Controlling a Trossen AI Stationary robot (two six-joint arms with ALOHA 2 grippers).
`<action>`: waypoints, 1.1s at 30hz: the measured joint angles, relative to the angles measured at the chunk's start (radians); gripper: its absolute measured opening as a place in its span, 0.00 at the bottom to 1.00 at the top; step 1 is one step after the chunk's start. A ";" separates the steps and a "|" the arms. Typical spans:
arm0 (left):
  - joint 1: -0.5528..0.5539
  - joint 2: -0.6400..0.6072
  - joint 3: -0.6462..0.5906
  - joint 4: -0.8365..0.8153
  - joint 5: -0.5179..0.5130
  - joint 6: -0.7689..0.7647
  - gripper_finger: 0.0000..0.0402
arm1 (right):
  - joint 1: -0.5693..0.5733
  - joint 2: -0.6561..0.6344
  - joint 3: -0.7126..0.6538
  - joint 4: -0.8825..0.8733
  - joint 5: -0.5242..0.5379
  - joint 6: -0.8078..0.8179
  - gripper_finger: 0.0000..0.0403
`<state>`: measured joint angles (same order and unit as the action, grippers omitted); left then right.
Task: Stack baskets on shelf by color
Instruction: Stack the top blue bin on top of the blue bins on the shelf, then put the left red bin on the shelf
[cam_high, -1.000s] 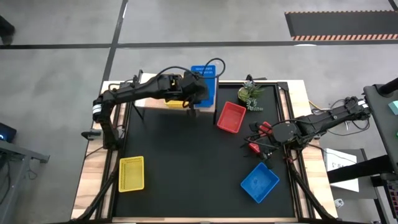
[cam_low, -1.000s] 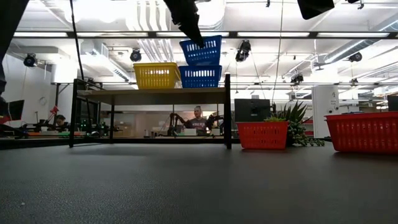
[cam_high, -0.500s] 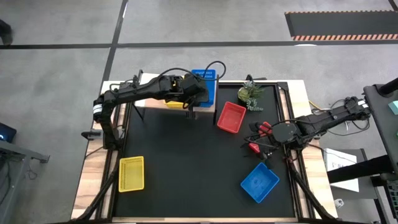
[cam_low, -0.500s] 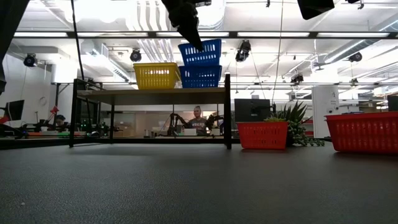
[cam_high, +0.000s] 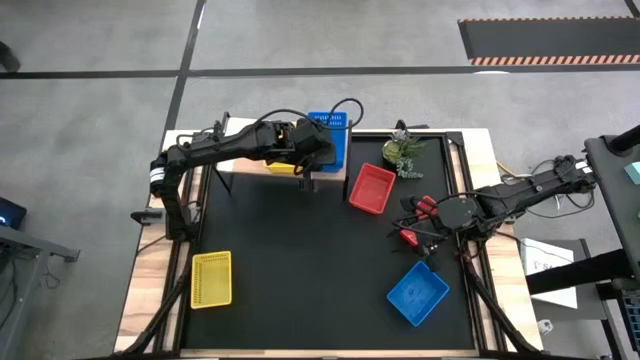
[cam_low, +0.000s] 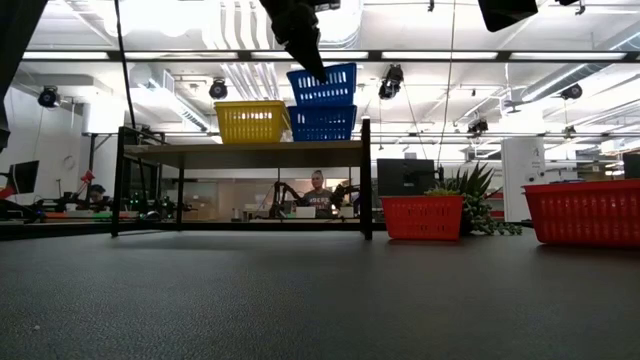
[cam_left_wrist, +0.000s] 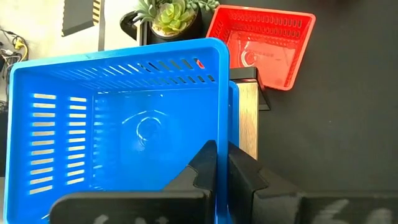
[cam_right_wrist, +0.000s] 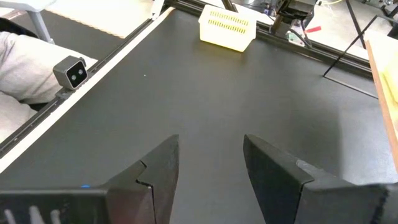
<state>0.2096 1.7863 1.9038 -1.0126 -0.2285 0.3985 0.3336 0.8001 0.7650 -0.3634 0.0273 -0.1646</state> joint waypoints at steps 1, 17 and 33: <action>0.000 0.000 0.000 0.000 0.000 0.000 0.00 | 0.000 0.000 0.000 0.000 0.000 0.000 0.42; 0.000 0.000 -0.018 0.001 0.000 0.000 0.01 | 0.000 0.000 0.000 0.000 0.000 0.000 0.42; 0.001 -0.001 -0.058 0.044 -0.014 0.009 0.15 | 0.000 0.000 0.000 -0.003 0.000 0.001 0.42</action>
<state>0.2104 1.7849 1.8459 -0.9688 -0.2428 0.4076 0.3336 0.7998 0.7647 -0.3669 0.0273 -0.1640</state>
